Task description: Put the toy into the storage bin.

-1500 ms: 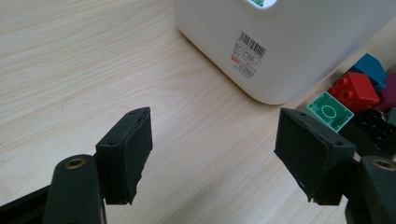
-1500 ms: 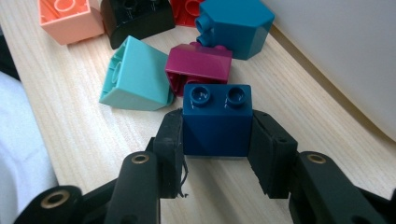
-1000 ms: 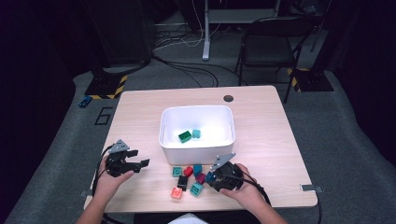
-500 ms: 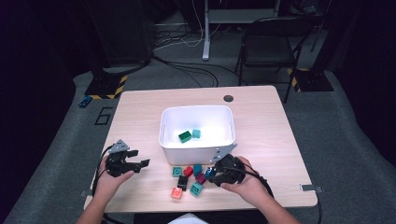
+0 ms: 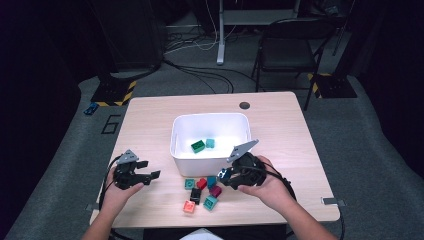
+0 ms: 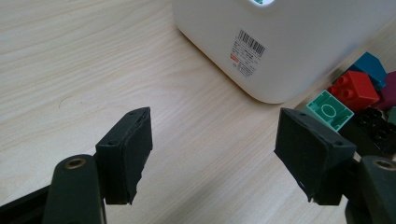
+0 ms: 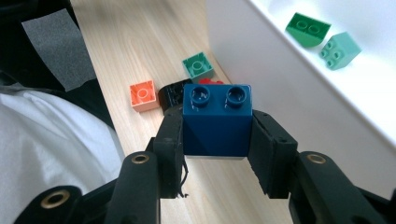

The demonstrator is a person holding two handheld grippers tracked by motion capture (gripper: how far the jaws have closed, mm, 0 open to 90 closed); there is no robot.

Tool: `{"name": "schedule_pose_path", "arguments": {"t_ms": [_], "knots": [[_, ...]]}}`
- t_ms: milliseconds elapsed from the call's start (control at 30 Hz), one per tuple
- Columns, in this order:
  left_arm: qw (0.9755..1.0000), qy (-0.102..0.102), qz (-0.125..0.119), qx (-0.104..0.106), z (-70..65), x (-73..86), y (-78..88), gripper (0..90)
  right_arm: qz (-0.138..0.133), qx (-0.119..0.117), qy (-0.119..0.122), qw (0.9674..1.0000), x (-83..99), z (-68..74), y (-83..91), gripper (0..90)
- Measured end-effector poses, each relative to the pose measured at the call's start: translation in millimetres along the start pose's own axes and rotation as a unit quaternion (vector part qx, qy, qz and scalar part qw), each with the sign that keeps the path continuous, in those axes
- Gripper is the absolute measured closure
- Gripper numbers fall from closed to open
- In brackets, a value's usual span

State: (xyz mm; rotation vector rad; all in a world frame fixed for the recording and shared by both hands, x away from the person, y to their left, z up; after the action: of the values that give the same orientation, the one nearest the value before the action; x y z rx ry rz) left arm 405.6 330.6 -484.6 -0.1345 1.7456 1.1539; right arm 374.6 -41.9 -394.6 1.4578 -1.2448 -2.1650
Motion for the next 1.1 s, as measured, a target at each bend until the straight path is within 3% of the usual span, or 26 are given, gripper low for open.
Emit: {"name": "schedule_pose_path", "arguments": {"t_ms": [633,1100], "knots": [[1.0000,0.000,0.000,0.001,-0.6,0.0,-0.6,27.1,-0.026,0.020,0.001,0.9995,-34.1,-13.0,26.4,58.1],[1.0000,-0.002,0.001,0.002,-0.3,0.0,-0.8,27.1,-0.039,0.044,-0.005,0.9983,-61.2,-38.8,23.4,58.1]]}}
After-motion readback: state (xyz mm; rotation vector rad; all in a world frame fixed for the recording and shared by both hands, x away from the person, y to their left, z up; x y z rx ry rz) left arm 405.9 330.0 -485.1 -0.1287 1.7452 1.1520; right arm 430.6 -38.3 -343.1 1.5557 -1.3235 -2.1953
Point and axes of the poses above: each handheld gripper's, and its own axes: y roughly backward along the jaws, x roughly out of its underside, z roughly to its left, the point moved 2 cm from there along -y, roughly forward along the jaws, and after that the axes turned 5 degrees about -y, right-handed, at the moved point
